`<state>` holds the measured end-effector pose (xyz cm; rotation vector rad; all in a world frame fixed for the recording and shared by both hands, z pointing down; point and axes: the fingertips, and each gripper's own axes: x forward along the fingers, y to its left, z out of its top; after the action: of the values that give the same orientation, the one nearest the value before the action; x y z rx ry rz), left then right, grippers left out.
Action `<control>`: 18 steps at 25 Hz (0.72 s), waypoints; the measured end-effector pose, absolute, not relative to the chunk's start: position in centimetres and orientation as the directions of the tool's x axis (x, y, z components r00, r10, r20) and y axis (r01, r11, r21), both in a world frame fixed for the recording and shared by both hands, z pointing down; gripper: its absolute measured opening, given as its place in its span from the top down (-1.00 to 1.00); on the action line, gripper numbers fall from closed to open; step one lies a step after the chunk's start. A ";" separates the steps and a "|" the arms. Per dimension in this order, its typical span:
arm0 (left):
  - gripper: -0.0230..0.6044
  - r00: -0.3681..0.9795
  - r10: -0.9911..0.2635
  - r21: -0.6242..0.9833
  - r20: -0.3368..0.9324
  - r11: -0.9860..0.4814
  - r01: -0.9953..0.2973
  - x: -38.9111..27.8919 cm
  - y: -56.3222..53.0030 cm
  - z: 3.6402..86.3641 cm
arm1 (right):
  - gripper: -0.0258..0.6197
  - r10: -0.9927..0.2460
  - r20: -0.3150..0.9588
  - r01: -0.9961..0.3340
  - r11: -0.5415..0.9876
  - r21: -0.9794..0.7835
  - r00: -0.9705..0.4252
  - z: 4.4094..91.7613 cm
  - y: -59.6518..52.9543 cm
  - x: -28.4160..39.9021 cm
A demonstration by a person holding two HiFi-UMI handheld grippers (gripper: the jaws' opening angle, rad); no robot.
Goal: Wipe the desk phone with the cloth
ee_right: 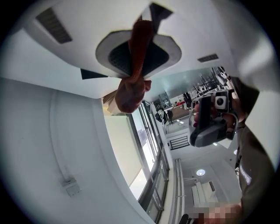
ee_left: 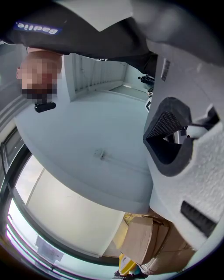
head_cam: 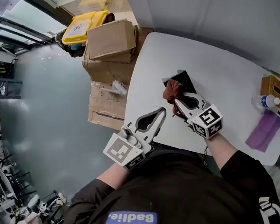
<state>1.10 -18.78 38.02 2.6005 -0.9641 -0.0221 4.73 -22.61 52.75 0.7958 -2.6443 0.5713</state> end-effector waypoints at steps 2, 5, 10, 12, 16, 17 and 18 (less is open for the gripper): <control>0.91 0.756 -0.643 0.339 0.125 -0.688 -0.642 1.0 -19.0 38.2 | 0.77 -0.437 0.428 -0.579 0.761 -0.292 -0.791 54.2 -23.3 4.5; 0.91 0.743 -0.653 0.336 0.143 -0.675 -0.657 0.8 -19.3 38.5 | 0.77 -0.420 0.451 -0.578 0.756 -0.306 -0.787 56.0 -24.4 4.1; 0.91 0.728 -0.664 0.343 0.174 -0.652 -0.676 0.3 -19.4 38.9 | 0.77 -0.414 0.488 -0.597 0.738 -0.314 -0.769 58.3 -26.2 4.3; 0.91 0.721 -0.669 0.337 0.181 -0.646 -0.684 0.1 -19.6 39.1 | 0.77 -0.422 0.493 -0.611 0.723 -0.322 -0.760 58.8 -26.9 5.0; 0.91 0.722 -0.666 0.336 0.191 -0.647 -0.685 0.4 -19.7 39.4 | 0.77 -0.458 0.501 -0.647 0.695 -0.315 -0.735 59.2 -28.2 7.3; 0.91 0.724 -0.664 0.337 0.190 -0.648 -0.683 0.6 -19.7 39.5 | 0.77 -0.469 0.504 -0.659 0.686 -0.310 -0.725 59.2 -28.5 8.1; 0.91 0.725 -0.663 0.336 0.187 -0.651 -0.681 0.8 -19.8 39.5 | 0.77 -0.481 0.507 -0.671 0.676 -0.305 -0.715 59.3 -28.8 8.9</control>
<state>0.84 -19.79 39.48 2.5457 -1.0369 0.0662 8.87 -28.78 59.30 0.9020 -2.5033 0.6767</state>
